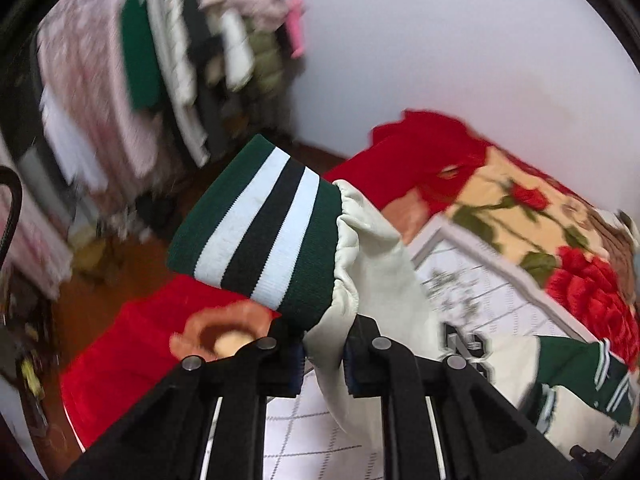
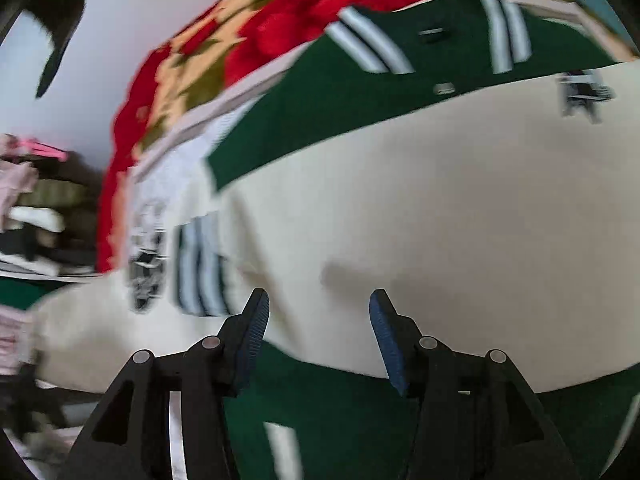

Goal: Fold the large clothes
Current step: 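Grasp the striped cuff of the numbered sleeve with the left tool and lift it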

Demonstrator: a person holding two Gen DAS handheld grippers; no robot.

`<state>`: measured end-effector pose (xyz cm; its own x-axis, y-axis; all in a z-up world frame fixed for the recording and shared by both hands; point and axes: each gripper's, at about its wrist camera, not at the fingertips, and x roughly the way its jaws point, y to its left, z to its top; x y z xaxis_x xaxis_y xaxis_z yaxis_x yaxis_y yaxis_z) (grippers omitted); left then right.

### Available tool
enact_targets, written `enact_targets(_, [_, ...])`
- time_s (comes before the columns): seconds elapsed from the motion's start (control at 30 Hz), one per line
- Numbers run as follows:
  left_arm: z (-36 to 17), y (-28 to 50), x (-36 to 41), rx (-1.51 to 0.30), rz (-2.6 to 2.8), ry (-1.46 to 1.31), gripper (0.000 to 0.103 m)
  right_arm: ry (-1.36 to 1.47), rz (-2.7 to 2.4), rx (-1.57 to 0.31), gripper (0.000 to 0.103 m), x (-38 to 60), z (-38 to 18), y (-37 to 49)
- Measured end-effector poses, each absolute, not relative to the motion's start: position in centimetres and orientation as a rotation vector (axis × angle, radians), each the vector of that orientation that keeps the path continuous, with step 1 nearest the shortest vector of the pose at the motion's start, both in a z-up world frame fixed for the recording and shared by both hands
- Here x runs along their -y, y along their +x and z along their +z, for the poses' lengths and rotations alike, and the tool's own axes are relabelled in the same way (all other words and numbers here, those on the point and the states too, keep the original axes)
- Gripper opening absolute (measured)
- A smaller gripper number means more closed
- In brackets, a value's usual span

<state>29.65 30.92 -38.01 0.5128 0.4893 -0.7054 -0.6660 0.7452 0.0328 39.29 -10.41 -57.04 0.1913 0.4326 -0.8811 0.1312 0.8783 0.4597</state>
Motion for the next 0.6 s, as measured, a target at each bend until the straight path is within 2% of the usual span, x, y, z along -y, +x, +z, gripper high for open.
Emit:
enact_targets(0.17, [-31.8,33.5,-21.9,-0.673,0.557,-0.066,0.01,0.575,0.166,-1.386,0.055,16.3,-54.9,35.8])
enact_targets(0.3, [-29.7,36.7,-11.7,-0.65,0.368,0.006,0.01,0.625,0.091,-1.386,0.055,22.0,-54.1,31.6])
enact_targets(0.4, [-30.6,38.4,-3.1,-0.672,0.199,0.039,0.01,0.683,-0.008,-1.383,0.055,26.8,-54.7,28.6])
enact_targets(0.6, [-36.9,39.0,16.9,-0.811,-0.178,0.122,0.01,0.78,-0.206,-1.359,0.055,36.2,-57.0,23.6])
